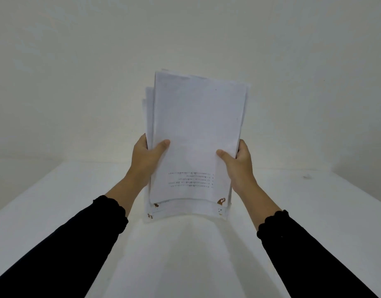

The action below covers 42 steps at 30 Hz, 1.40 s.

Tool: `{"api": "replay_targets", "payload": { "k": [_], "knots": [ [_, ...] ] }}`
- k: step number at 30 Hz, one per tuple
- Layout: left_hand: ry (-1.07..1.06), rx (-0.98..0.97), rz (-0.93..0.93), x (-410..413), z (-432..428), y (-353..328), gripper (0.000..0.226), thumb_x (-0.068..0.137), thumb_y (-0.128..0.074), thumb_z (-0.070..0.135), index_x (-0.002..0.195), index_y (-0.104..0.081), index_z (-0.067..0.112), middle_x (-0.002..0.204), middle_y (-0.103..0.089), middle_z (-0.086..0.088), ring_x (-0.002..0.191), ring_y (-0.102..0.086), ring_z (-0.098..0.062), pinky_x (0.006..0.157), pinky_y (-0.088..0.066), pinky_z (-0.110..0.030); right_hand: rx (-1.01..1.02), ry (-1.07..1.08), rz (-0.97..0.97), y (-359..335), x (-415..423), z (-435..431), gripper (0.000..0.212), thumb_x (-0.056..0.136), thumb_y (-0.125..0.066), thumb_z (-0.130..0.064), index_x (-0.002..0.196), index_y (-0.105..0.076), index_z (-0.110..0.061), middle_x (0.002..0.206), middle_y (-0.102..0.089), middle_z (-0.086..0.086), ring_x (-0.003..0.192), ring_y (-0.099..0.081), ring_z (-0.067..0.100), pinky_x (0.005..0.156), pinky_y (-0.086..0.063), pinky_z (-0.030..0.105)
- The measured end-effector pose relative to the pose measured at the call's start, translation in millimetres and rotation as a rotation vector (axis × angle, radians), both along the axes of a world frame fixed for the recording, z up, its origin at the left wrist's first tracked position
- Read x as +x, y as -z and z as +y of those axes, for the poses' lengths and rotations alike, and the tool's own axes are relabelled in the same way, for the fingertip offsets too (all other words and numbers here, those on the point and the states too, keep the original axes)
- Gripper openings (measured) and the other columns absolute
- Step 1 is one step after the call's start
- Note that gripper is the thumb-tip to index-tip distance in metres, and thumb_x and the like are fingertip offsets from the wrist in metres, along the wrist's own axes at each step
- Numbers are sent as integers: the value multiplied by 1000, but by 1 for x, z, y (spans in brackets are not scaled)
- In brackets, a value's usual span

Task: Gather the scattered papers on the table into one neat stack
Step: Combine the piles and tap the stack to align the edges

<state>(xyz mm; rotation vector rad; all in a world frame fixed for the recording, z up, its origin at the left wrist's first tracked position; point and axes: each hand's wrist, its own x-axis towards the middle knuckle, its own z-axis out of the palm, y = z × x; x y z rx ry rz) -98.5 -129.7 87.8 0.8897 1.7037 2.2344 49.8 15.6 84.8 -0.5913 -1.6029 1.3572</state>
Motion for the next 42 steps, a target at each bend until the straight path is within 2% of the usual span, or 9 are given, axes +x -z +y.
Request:
{"api": "replay_targets", "payload": {
  "k": [3,8,13,21,27,33,36,39,42],
  "knots": [
    [22,42,28,4,-1,-5,26,84,-68,20,106,-54,21,97,-65,8,85,-66,-9,61,-56,-15,40,25,28,-7,5,-1,22,84,-66,-11,90,-53,-28,97,-64,-1,89,-64,19,80,-55,32],
    [-8,-41,54,4,-4,12,25,82,-70,25,101,-55,20,97,-63,6,87,-64,-13,67,-52,-22,-17,31,-2,3,13,-3,17,86,-64,-16,95,-55,-26,104,-65,2,93,-64,21,80,-55,34],
    [33,-26,26,9,0,16,27,88,-63,23,113,-53,18,113,-64,-6,99,-64,-25,84,-55,-39,1,36,2,2,16,-8,18,89,-59,-12,102,-55,-24,103,-64,0,94,-63,21,83,-54,33],
    [-24,26,69,10,0,6,14,86,-66,24,92,-53,24,95,-61,6,85,-62,-12,71,-53,-24,-7,64,94,-5,19,-6,16,88,-60,-14,89,-54,-29,90,-62,-7,80,-61,12,65,-50,24],
    [-41,17,88,10,3,6,17,91,-59,23,104,-50,17,97,-61,4,90,-62,-18,81,-54,-34,26,93,58,-8,16,-9,14,90,-54,-9,100,-55,-18,86,-59,-9,77,-58,7,65,-48,20],
    [-74,-11,55,10,0,10,21,90,-59,21,106,-47,16,92,-57,9,82,-58,-9,67,-48,-23,6,91,35,-2,19,-5,12,87,-54,-10,98,-51,-12,82,-54,-7,73,-54,10,62,-44,21],
    [-23,-34,18,12,-2,18,19,92,-56,20,108,-48,17,95,-58,9,87,-59,-12,71,-51,-25,-46,70,-7,5,19,-5,7,88,-51,-9,95,-51,-12,81,-52,-5,72,-52,12,61,-42,22],
    [-40,-43,47,12,0,17,11,94,-53,20,104,-49,20,96,-58,7,91,-60,-16,82,-52,-33,-3,94,-34,4,14,-6,5,90,-49,-8,91,-50,-13,80,-52,-4,72,-50,13,62,-42,23],
    [-71,-10,57,12,0,12,8,92,-54,19,93,-49,25,93,-58,8,84,-59,-12,76,-53,-29,33,113,-21,0,14,-8,7,90,-50,-9,95,-49,-13,81,-52,-6,71,-51,10,60,-43,22]
  ]
}}
